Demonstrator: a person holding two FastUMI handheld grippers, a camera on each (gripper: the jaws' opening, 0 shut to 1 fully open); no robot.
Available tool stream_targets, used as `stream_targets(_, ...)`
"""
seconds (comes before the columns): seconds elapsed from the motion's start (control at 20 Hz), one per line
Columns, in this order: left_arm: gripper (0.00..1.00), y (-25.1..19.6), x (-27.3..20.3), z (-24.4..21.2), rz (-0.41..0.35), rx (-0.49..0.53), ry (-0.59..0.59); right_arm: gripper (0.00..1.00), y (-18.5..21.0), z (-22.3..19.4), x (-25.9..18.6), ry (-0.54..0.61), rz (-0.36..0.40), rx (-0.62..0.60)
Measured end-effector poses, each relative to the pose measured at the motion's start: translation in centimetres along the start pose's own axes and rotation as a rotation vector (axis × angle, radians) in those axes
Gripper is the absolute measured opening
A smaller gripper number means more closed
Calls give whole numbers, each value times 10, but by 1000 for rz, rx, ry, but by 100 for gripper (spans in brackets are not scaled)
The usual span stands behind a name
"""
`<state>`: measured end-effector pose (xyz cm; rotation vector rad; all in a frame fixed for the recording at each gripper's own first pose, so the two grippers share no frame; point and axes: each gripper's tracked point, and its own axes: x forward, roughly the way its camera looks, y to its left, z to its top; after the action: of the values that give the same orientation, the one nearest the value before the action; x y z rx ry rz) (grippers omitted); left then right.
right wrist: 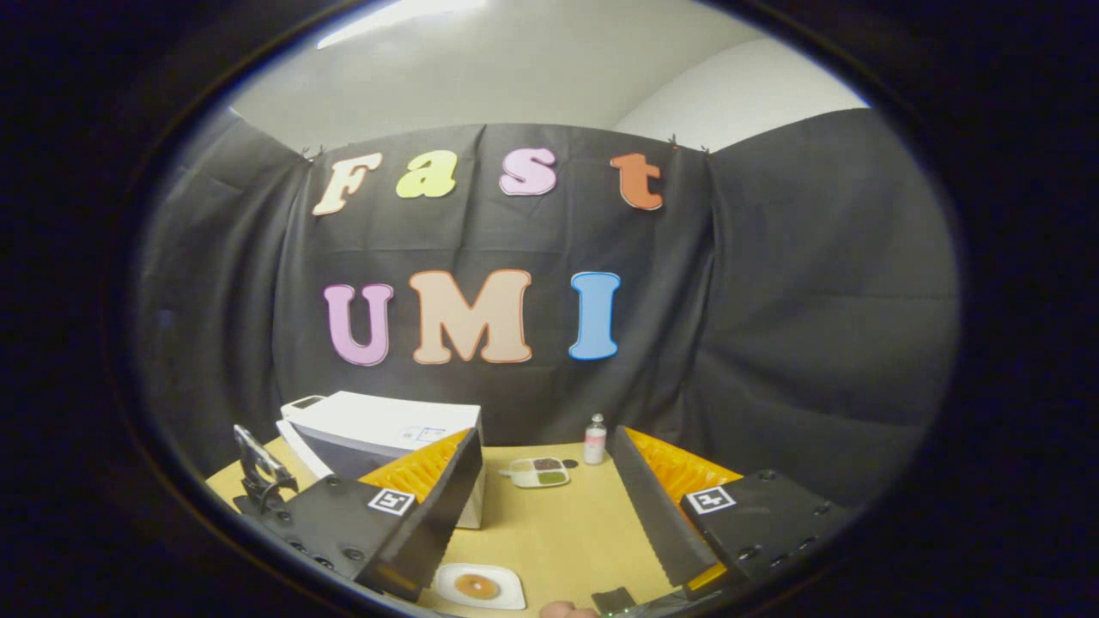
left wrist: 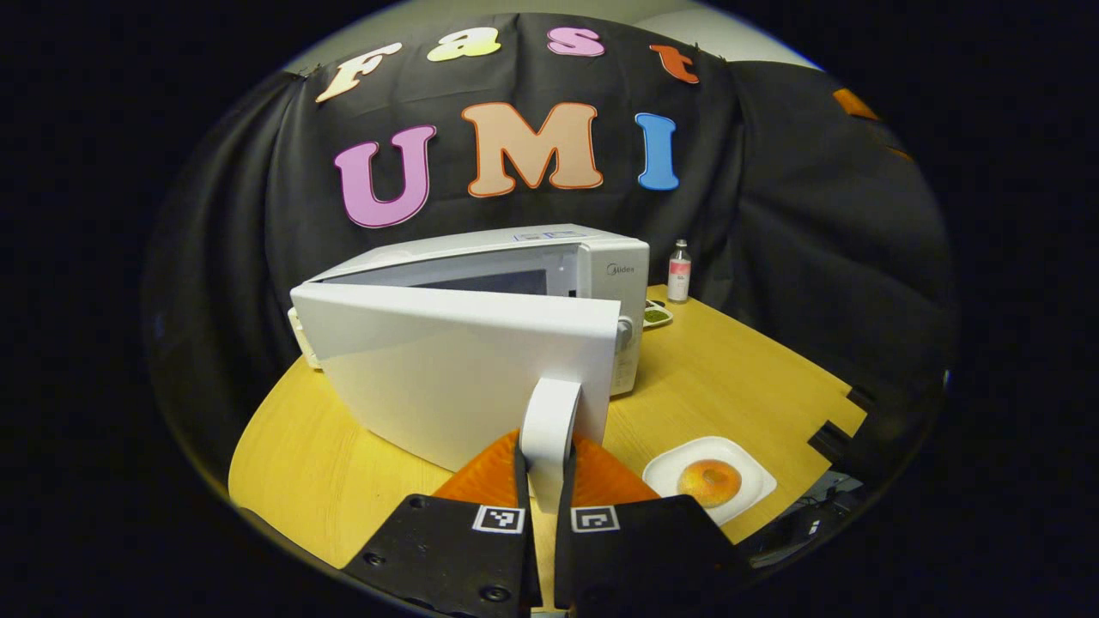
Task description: Open the microwave oven with the left hand, put the food in, and close the microwave oven.
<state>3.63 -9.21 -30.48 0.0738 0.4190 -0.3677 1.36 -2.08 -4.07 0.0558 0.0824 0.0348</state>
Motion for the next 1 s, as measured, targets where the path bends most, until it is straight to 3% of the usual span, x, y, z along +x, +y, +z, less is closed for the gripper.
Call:
stream_targets(0.55, 7, 78, -87, -41, 118, -10, 32, 97, 37, -8, -3, 4, 47, -53)
stream_targets(0.85, 6, 144, -121, -59, 248, -34, 48, 97, 63, -20, -11, -6, 83, -118)
stream_targets(1.0, 6, 159, -129, -62, 248, -62, 41, 97, 79, -24, -12, 0, 102, -126)
